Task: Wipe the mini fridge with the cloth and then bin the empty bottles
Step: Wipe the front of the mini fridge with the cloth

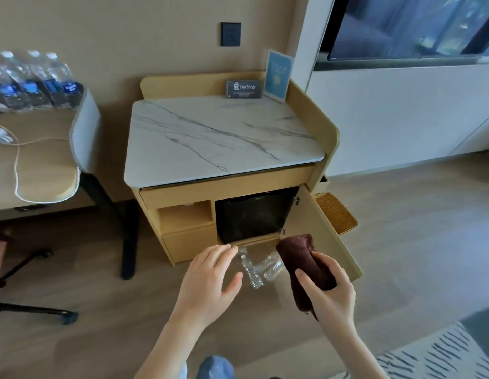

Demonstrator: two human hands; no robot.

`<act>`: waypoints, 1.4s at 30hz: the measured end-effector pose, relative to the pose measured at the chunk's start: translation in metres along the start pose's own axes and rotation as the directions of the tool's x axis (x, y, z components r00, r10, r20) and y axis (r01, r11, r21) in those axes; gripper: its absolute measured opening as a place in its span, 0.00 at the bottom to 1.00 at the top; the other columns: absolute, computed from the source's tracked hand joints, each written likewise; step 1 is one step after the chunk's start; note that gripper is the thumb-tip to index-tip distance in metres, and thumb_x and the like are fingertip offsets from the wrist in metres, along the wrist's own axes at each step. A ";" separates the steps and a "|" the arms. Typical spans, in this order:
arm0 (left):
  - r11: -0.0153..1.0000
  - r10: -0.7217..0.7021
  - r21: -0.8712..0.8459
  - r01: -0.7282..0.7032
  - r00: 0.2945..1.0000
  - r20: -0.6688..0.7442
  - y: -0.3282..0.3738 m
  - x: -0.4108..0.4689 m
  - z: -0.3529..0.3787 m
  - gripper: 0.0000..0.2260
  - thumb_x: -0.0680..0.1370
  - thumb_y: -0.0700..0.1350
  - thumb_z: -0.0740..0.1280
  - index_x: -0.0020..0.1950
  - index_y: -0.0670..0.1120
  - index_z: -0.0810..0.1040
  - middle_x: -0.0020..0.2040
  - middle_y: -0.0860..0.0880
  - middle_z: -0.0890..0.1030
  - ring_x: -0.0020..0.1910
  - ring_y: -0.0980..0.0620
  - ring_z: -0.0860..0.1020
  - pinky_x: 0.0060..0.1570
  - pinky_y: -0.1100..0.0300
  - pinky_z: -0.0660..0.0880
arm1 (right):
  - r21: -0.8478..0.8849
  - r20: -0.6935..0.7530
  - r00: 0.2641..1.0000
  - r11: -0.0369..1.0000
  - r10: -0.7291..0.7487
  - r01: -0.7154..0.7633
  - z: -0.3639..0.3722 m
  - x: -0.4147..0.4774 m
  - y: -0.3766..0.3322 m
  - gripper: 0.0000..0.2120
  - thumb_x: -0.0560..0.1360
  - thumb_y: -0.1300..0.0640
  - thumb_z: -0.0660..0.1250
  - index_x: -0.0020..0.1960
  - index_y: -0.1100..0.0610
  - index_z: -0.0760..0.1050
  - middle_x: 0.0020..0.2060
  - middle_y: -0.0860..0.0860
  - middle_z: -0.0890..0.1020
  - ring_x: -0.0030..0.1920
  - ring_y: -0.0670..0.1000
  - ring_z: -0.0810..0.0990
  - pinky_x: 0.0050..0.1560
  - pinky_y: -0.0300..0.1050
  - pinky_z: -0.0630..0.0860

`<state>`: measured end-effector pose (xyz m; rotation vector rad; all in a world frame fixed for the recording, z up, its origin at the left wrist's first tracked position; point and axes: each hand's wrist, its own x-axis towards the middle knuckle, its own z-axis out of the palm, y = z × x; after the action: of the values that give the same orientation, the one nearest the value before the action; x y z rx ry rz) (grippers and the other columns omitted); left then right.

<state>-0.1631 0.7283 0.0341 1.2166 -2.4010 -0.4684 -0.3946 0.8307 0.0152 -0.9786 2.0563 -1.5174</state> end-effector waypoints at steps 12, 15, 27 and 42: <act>0.997 -0.066 0.039 0.067 0.998 -0.021 0.029 0.048 0.023 0.20 0.78 0.51 0.66 0.68 0.45 0.77 0.65 0.50 0.79 0.66 0.50 0.75 0.65 0.53 0.73 | 0.035 0.100 0.994 0.998 -0.047 0.044 -0.012 0.077 0.008 0.20 0.68 0.53 0.78 0.58 0.40 0.79 0.52 0.46 0.82 0.53 0.44 0.80 0.52 0.45 0.82; 0.998 -0.056 0.036 0.056 0.998 0.005 0.017 0.080 0.031 0.20 0.78 0.50 0.66 0.68 0.44 0.77 0.65 0.50 0.79 0.65 0.50 0.75 0.65 0.52 0.74 | 0.040 0.096 0.995 0.999 -0.036 0.032 0.006 0.103 0.006 0.20 0.69 0.53 0.78 0.58 0.42 0.79 0.52 0.45 0.82 0.54 0.46 0.80 0.54 0.51 0.81; 0.997 -0.081 0.022 0.080 0.995 0.058 -0.061 0.198 0.080 0.21 0.79 0.51 0.63 0.69 0.44 0.75 0.65 0.49 0.78 0.66 0.49 0.75 0.65 0.54 0.72 | 0.129 0.056 0.995 0.987 0.087 -0.094 0.084 0.212 0.029 0.17 0.70 0.55 0.78 0.55 0.43 0.80 0.47 0.41 0.83 0.50 0.43 0.82 0.43 0.36 0.81; 0.993 -0.112 0.042 0.113 0.993 -0.025 -0.214 0.245 0.387 0.22 0.79 0.53 0.61 0.71 0.46 0.75 0.67 0.51 0.77 0.68 0.51 0.74 0.67 0.55 0.72 | 0.142 0.071 0.985 0.976 0.155 -0.164 0.227 0.298 0.345 0.19 0.65 0.48 0.77 0.55 0.41 0.80 0.45 0.42 0.84 0.47 0.51 0.84 0.47 0.61 0.83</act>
<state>-0.3413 0.4505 -0.3487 1.3734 -2.3436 -0.4360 -0.5439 0.5188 -0.3586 -0.7734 1.9021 -1.5130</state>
